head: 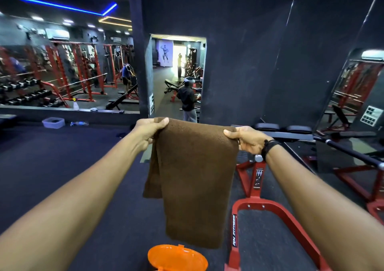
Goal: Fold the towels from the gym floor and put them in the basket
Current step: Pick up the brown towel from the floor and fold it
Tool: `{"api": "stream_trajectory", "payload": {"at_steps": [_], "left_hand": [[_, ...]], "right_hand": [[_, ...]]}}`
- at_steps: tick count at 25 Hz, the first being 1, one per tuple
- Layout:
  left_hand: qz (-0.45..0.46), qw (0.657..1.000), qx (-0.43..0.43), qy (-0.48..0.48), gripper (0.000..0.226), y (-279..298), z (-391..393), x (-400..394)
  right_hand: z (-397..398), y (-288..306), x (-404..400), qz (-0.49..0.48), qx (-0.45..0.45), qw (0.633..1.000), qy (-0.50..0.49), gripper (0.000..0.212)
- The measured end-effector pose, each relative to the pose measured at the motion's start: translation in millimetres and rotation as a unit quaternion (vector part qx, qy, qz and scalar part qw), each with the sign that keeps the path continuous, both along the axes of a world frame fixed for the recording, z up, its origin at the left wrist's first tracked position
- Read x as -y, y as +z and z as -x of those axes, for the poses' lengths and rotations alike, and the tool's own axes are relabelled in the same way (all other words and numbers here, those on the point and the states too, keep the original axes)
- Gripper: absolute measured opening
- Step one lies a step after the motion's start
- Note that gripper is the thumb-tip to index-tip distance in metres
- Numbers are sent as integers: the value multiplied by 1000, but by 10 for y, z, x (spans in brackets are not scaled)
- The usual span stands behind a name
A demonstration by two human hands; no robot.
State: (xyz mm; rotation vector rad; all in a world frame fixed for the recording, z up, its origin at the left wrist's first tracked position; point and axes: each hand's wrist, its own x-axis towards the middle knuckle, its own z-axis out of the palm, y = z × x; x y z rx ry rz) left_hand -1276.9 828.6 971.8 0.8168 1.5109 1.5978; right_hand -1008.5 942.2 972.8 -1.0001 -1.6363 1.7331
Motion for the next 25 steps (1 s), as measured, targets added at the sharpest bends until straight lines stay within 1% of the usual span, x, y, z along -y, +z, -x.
{"api": "stream_trajectory", "payload": {"at_steps": [1,2,3,4,5,6,7,8,9,10,11,12,13,14,15,16,17,18,19,20,21,23,25], "left_hand": [[-25,1000,6,-6,6,45,-20,5],[-34,999,-3,-30,14,74,-4,4],[-2,996,-56,-69,25,76,29,9],[57,986,-118,-104,33,45,54,33],[108,974,-169,-106,33,1,76,50],[122,973,-172,-96,30,-42,83,56],[101,983,-132,-79,24,-55,69,59],[62,993,-73,-69,20,-55,53,52],[27,996,-29,-79,19,-38,27,53],[3,994,-10,-108,20,-8,23,53],[5,990,-31,-139,22,8,27,47],[27,985,-74,-151,21,11,27,47],[53,983,-114,-134,17,-4,36,53],[65,983,-128,-114,13,-36,66,50],[62,985,-115,-111,14,-71,87,52],[54,987,-97,-120,21,-111,98,44],[53,985,-101,-131,27,-147,97,29],[54,983,-117,-130,29,-176,86,14],[48,985,-124,-105,25,-183,58,-1],[30,991,-112,-68,19,-173,33,-28],[17,995,-88,-34,15,-156,18,-61],[9,999,-54,2,12,-134,-2,-103],[7,999,-35,3,13,-120,15,-105]], "right_hand": [[-12,38,0,-1,-31,1000,6,22],[-34,60,-14,-1,-59,998,20,25],[-61,53,-13,-2,-59,997,41,28],[-89,-6,-15,-7,-29,998,52,28],[-108,-82,-8,-15,9,999,49,23],[-104,-164,-26,-26,28,999,30,17],[-79,-202,-32,-39,21,999,1,14],[-57,-216,-60,-37,-7,999,-28,14],[-60,-196,-74,-28,-43,998,-37,15],[-87,-148,-95,-19,-75,997,-13,19],[-132,-100,-108,-17,-85,996,29,26],[-183,-80,-113,-20,-58,996,67,34],[-229,-83,-112,-32,-11,995,93,43],[-262,-112,-136,-39,16,994,100,52],[-277,-158,-153,-42,14,995,94,59],[-258,-207,-148,-37,7,996,85,62],[-213,-247,-119,-33,12,996,81,59],[-157,-280,-78,-33,16,997,70,49],[-110,-305,-58,-40,7,998,42,35],[-68,-306,-53,-44,-18,999,8,24],[-26,-284,-52,-38,-51,998,-25,19],[14,-204,-56,-11,-99,994,-47,20],[7,-144,-26,-11,-108,994,-24,25]]}}
